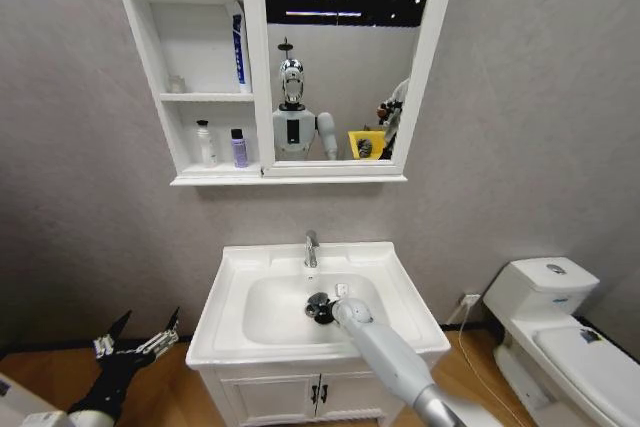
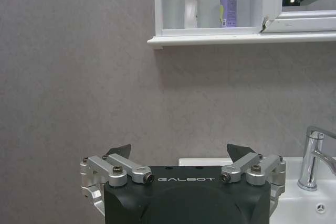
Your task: Move facial cleanser and shampoo from washbasin to cabinet, then wipe washbasin with towel.
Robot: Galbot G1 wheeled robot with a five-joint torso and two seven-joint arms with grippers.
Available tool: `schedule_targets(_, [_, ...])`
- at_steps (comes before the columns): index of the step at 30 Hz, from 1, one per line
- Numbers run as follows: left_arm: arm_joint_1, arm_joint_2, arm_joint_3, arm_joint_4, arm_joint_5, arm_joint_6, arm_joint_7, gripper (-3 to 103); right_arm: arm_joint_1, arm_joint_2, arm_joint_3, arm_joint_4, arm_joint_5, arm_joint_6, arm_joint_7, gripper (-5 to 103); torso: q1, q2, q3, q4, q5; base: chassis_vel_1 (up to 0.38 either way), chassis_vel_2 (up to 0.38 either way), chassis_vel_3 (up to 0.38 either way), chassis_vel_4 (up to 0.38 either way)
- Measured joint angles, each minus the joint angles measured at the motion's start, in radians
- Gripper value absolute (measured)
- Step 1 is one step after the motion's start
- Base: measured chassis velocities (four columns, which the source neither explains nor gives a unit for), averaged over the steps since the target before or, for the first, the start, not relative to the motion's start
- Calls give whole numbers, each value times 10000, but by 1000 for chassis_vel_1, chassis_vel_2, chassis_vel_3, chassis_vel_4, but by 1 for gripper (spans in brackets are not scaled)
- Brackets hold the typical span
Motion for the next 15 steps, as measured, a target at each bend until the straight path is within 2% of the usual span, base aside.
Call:
schedule_targets(1, [1,0,0,0,0,0,0,100,-14,362,-16,-51,299,-17,116,7,-1,0,-1,-1,-1,0,0,0,0])
schedule_targets(2, [1,0,0,0,0,0,0,100,-14,362,-16,-51,299,-17,116,7,-1,0,-1,-1,-1,0,0,0,0])
schedule_targets(4, [0,0,0,0,0,0,0,100,-28,847,-18,-26,916,-105,436,7,0,0,0,11,3,0,0,0,0])
schedule_targets(7, [1,0,0,0,0,0,0,100,-74,931,3,190,1512,-135,906,7,0,-1,0,11,2,0,0,0,0])
schedule_targets(8, [0,0,0,0,0,0,0,100,-125,785,58,368,1895,-138,1321,7,0,-2,1,9,4,0,0,0,0])
schedule_targets(13, [0,0,-1,0,0,0,-1,100,-215,135,229,601,2205,-68,1960,7,0,-2,0,-1,3,0,0,0,0])
schedule_targets(15, [0,0,-1,0,0,0,-1,100,-254,-384,342,824,2516,-35,2335,7,0,-2,1,-5,3,0,0,0,0])
